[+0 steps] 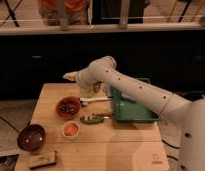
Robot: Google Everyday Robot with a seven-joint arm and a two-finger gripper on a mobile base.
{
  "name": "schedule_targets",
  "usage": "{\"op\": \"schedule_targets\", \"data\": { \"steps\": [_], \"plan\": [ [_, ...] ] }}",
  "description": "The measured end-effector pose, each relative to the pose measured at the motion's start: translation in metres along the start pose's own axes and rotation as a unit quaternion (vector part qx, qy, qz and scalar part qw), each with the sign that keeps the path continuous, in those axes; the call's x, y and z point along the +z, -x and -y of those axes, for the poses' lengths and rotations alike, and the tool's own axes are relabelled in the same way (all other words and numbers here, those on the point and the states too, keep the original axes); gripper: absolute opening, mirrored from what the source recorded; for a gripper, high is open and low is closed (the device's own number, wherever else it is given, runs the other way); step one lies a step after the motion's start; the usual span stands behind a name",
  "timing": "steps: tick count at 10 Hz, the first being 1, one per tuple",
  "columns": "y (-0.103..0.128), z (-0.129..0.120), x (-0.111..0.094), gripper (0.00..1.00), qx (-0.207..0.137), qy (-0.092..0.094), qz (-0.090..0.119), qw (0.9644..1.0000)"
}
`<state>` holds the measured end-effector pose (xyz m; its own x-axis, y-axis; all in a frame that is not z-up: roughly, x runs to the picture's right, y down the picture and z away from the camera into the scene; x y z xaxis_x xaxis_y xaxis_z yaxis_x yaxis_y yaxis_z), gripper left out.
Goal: Place grapes in red bowl
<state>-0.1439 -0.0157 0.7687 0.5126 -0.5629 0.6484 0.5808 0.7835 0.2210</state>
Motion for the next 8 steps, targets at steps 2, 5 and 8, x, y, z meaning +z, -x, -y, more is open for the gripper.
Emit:
{"op": "schedule_targets", "data": {
  "steps": [2, 5, 8],
  "plan": [
    [0.0011, 0.0007, 0.0008, 0.8, -0.001, 0.0, 0.001, 1.0],
    [0.001, -0.0001, 0.0015, 0.8, 0.0, 0.0, 0.001, 1.0],
    [0.0008, -0.0002, 0.0014, 0.8, 0.0, 0.0, 0.001, 1.0]
  ]
}}
